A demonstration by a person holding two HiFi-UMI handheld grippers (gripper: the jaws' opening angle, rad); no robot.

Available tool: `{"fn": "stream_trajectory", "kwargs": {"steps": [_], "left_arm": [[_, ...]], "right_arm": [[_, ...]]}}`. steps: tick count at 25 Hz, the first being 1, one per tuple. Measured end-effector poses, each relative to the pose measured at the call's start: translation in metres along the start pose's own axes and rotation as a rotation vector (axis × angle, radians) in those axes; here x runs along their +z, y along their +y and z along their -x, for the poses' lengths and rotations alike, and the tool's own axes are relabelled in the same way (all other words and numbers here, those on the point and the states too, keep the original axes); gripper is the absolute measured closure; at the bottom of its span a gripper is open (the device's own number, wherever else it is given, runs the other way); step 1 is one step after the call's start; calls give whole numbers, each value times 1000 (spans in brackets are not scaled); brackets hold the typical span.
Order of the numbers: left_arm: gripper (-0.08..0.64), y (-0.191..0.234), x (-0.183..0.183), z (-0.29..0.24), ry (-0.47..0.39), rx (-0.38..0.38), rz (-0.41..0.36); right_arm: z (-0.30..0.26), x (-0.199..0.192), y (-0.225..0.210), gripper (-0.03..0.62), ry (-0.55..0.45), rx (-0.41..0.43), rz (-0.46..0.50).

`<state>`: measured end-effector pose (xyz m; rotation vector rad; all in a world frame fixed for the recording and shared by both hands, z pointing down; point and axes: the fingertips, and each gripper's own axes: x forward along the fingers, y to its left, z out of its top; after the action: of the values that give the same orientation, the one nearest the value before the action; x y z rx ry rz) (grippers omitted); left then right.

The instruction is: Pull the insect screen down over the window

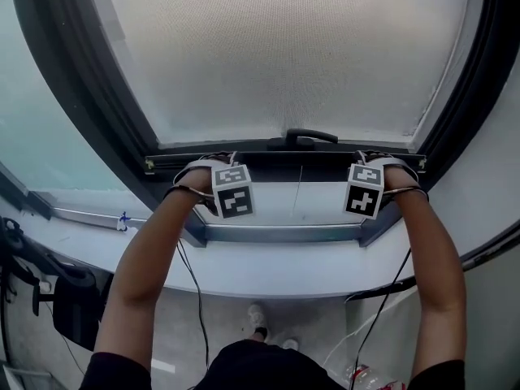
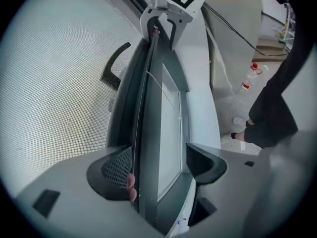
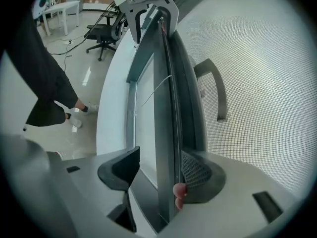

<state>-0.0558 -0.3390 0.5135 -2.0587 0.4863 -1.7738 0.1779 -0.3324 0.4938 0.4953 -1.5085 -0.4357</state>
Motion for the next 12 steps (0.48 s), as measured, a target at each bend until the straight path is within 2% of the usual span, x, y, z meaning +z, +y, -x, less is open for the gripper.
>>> {"fn": "stream_trajectory", "kwargs": {"steps": [9, 12], "left_arm": [[215, 1, -1, -6, 18, 67, -9], [215, -1, 0, -4, 1, 76, -5]], "right_arm": [[-4, 1, 0, 325, 9, -23, 5], [-2, 1, 2, 325, -7, -29, 3]]}}
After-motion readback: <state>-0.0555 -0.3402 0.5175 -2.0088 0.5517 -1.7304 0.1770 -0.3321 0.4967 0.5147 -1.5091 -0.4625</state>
